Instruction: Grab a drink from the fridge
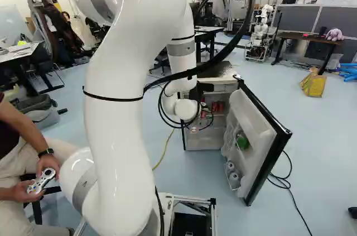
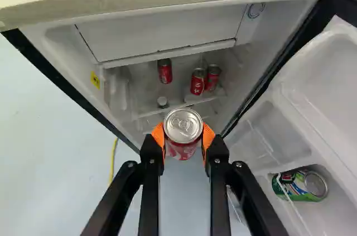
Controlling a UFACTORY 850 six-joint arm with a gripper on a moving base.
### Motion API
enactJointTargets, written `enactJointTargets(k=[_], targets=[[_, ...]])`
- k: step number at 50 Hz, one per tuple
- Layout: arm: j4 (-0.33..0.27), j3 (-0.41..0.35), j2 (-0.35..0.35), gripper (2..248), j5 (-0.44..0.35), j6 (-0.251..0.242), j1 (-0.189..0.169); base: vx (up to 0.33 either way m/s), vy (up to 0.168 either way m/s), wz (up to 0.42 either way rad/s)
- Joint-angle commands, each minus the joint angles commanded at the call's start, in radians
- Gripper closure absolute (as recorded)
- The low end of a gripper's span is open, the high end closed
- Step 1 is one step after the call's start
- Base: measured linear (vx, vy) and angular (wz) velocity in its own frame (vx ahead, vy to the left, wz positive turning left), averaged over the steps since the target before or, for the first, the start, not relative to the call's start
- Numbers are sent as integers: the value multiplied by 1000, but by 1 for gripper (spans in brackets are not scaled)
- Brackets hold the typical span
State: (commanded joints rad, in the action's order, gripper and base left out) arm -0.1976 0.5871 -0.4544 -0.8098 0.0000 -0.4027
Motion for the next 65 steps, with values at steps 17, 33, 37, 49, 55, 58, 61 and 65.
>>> enactJointTargets(k=[17,33,37,49,55,58,61,65], targets=[[0,-22,59,163,51,0,0,0,0,0],[0,-37,110,163,97,0,2,0,0,0],[0,-39,121,163,107,0,3,0,0,0],[0,-43,155,163,138,0,6,0,0,0],[0,-45,172,163,153,0,7,0,0,0],[0,-46,180,163,160,0,8,0,0,0],[0,-47,188,163,168,0,8,0,0,0],[0,-48,199,163,178,0,9,0,0,0]])
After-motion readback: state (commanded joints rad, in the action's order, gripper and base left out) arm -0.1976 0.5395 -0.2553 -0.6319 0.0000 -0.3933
